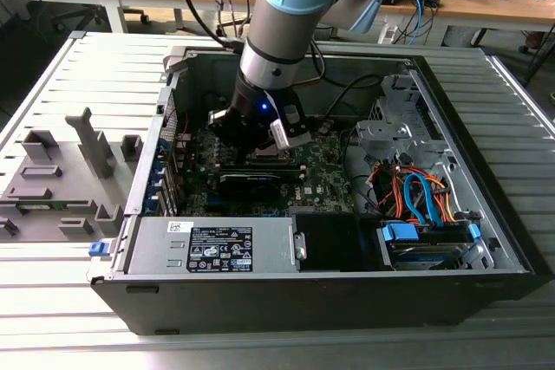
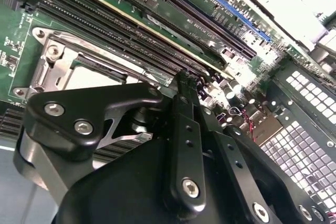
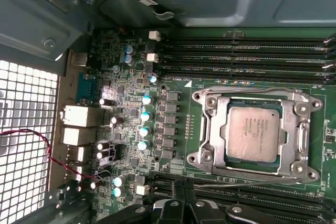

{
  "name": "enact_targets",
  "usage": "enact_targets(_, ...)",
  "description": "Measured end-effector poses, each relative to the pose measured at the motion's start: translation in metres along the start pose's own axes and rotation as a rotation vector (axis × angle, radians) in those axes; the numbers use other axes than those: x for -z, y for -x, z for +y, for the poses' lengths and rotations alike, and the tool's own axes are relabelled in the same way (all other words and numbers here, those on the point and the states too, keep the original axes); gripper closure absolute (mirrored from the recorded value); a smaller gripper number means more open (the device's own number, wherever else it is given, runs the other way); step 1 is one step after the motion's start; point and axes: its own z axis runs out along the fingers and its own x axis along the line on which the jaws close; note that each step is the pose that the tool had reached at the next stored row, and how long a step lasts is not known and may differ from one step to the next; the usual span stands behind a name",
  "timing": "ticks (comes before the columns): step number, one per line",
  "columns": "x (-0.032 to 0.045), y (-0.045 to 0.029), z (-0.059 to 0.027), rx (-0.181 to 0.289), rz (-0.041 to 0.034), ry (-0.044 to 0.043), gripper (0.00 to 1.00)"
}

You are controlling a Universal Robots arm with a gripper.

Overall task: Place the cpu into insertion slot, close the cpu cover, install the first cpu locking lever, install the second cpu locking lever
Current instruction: 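Install the second cpu locking lever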

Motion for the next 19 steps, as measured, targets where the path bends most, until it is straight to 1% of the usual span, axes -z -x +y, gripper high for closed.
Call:
enact_targets(11, -0.0090, 0.0021, 0.0056, 0.004, 0.0000, -0.0007, 0.89)
enact_targets(16, -0.0154, 0.0034, 0.0056, 0.004, 0.0000, -0.0008, 0.89)
enact_targets(19, -0.0170, 0.0036, 0.0055, 0.004, 0.0001, -0.0011, 0.89)
